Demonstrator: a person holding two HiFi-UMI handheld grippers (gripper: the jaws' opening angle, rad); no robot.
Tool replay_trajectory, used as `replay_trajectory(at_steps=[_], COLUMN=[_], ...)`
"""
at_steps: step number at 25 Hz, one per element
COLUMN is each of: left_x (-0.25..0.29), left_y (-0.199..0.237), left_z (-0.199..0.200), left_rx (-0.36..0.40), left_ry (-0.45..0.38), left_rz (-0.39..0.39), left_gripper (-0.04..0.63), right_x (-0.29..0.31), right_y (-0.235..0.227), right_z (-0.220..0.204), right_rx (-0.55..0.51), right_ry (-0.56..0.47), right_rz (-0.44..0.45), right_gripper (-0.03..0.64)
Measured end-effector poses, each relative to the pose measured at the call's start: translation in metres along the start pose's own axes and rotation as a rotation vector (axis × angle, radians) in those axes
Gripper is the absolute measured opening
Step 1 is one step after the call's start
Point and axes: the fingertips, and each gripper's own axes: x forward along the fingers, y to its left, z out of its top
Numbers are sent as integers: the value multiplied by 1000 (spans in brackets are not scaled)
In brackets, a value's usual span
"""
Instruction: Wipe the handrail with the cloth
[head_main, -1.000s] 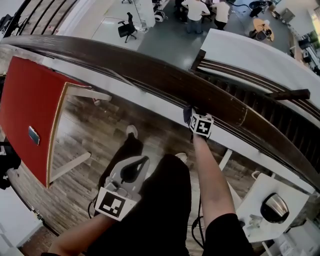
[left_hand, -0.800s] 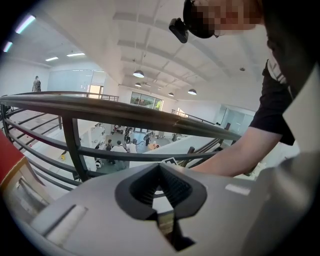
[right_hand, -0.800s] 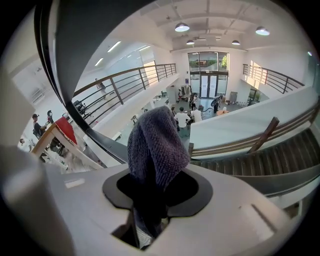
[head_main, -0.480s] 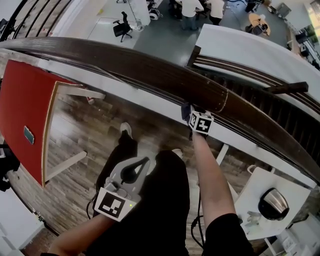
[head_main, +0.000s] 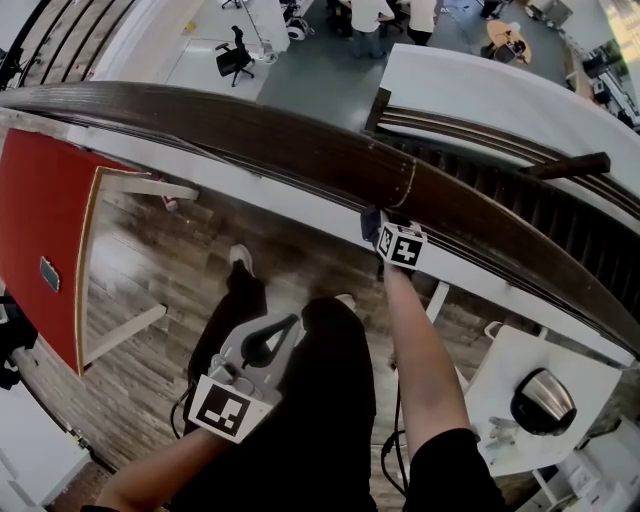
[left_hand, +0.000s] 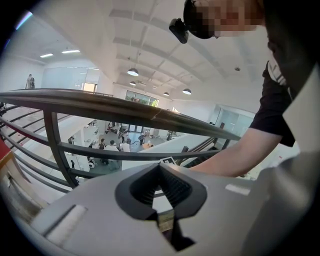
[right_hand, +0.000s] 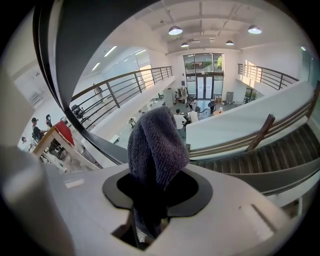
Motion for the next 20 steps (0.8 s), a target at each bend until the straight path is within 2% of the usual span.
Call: replay_trajectory(at_steps=[20], left_x=[24], left_y=[-40], left_z=[8], left_rx=[49], left_ry=[-5], left_rz=[-71], left_gripper=[-2], right_x=[-32], right_y=[-79], right_z=[-16], right_rx=[32], right_ry=[-8], right_rz=[-69], right_gripper=[129])
